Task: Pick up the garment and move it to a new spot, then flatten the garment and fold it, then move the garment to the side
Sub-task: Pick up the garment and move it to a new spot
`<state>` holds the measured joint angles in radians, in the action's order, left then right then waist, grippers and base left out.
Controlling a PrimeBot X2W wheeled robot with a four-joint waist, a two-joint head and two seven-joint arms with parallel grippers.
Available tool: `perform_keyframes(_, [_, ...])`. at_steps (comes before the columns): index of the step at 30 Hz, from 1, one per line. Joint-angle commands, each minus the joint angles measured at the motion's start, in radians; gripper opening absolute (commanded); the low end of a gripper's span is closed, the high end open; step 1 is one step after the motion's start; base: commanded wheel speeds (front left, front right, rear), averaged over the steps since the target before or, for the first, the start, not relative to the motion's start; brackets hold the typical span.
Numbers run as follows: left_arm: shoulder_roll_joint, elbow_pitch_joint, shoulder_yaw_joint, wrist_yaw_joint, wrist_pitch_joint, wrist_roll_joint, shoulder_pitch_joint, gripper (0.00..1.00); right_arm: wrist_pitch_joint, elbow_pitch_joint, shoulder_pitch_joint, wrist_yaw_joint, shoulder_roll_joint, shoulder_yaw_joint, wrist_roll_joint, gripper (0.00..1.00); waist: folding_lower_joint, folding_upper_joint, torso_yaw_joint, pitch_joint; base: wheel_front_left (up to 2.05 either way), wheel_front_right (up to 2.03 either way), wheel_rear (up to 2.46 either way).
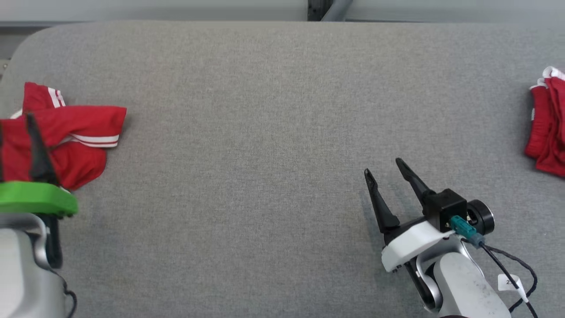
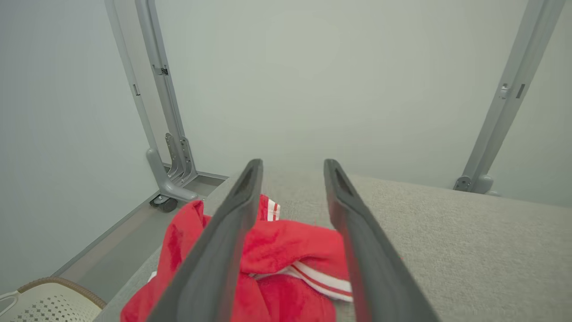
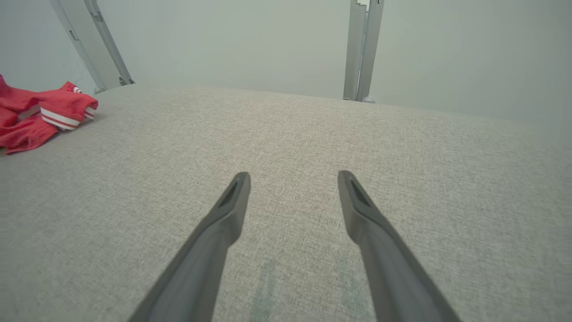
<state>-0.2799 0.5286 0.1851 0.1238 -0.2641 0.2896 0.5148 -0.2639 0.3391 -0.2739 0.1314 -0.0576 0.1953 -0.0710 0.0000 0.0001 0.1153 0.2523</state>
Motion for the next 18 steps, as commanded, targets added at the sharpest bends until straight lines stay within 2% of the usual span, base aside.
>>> perform_keyframes(1, [0.037, -0.031, -0.024, 0.006, 0.000, -0.022, -0.079, 1.00, 0.000, 0.002, 0.035, -0.001, 0.003, 0.001, -0.014, 1.00, 0.0000, -0.0001, -0.038, -0.111, 0.00, 0.00, 0.00])
perform_keyframes(8, [0.134, -0.068, -0.078, 0.008, 0.000, -0.036, -0.246, 1.00, 0.000, -0.013, 0.076, -0.001, 0.005, 0.013, -0.051, 1.00, 0.0000, -0.0001, -0.080, -0.169, 0.00, 0.00, 0.00])
perform_keyframes(18, [0.199, -0.115, -0.071, 0.008, 0.000, -0.039, -0.413, 1.00, 0.000, -0.024, 0.110, -0.001, 0.005, 0.014, -0.060, 1.00, 0.0000, -0.0001, -0.155, -0.212, 0.00, 0.00, 0.00])
